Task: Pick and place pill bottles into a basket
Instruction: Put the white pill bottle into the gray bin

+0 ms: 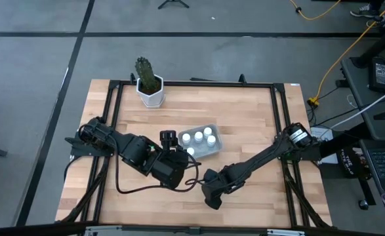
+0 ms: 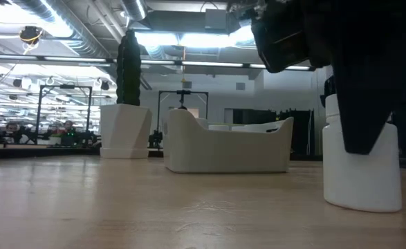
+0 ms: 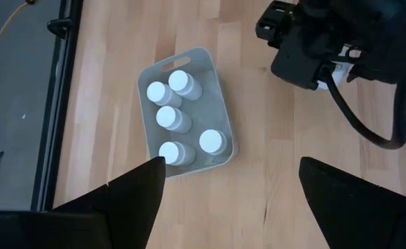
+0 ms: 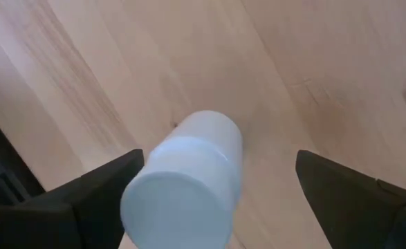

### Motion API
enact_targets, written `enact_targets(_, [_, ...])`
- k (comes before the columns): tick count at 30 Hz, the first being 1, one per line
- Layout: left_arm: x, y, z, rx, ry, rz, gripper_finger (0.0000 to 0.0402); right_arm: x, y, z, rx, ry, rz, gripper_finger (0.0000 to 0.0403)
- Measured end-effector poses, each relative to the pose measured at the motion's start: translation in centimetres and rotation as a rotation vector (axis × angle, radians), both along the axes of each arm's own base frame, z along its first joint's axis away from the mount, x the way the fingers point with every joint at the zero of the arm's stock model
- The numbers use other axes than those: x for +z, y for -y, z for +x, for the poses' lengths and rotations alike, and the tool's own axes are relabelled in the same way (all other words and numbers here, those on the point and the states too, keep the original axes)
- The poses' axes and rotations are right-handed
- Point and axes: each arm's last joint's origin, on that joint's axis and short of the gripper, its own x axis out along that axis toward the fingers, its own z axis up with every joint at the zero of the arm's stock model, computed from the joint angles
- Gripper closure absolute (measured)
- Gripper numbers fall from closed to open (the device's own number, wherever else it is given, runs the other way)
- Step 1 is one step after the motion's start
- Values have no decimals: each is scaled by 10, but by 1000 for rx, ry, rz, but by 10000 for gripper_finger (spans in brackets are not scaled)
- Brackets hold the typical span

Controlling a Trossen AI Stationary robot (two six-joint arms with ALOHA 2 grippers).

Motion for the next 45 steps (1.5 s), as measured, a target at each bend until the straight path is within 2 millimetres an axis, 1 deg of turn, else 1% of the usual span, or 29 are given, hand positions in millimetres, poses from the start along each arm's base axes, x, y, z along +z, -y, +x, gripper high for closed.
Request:
enact_targets(4, [0,0,0,0,0,0,77,0,0,1,0,5,3,42])
enact_targets(7, [0,0,0,0,0,0,77,0,0,1,-4,2,8,79])
enact_targets(9, [0,0,0,0,0,0,77,0,-1,0,0,-6,22,118])
enact_targets(11, [0,0,0,-1,0,0,77,2,-1,1,9,-10,24,169])
enact_targets(13, [0,0,0,-1,0,1,77,9,-3,4,48,6,22,228])
enact_targets(14, [0,0,0,-1,-1,1,77,15,-4,6,75,20,22,239])
enact_targets(18, [0,0,0,-2,-1,1,77,44,-6,13,181,52,-37,238])
enact_targets(21, [0,0,0,-2,-1,0,77,71,-2,16,233,56,-104,238])
enact_targets(26, [0,3,-2,-12,-1,1,77,114,16,18,295,42,-236,238])
enact_targets(29, [0,6,-3,-22,-2,1,77,130,32,23,334,49,-276,238])
enact_targets(32, [0,9,-4,-29,-1,0,77,137,49,29,368,51,-297,238])
enact_targets(39, [1,18,-11,-40,10,-12,77,137,88,43,450,52,-334,238])
enact_targets(41, [6,17,-15,-32,32,-13,77,137,100,46,463,47,-344,238])
enact_targets(45, [26,11,-34,16,132,-12,77,137,120,53,478,62,-325,238])
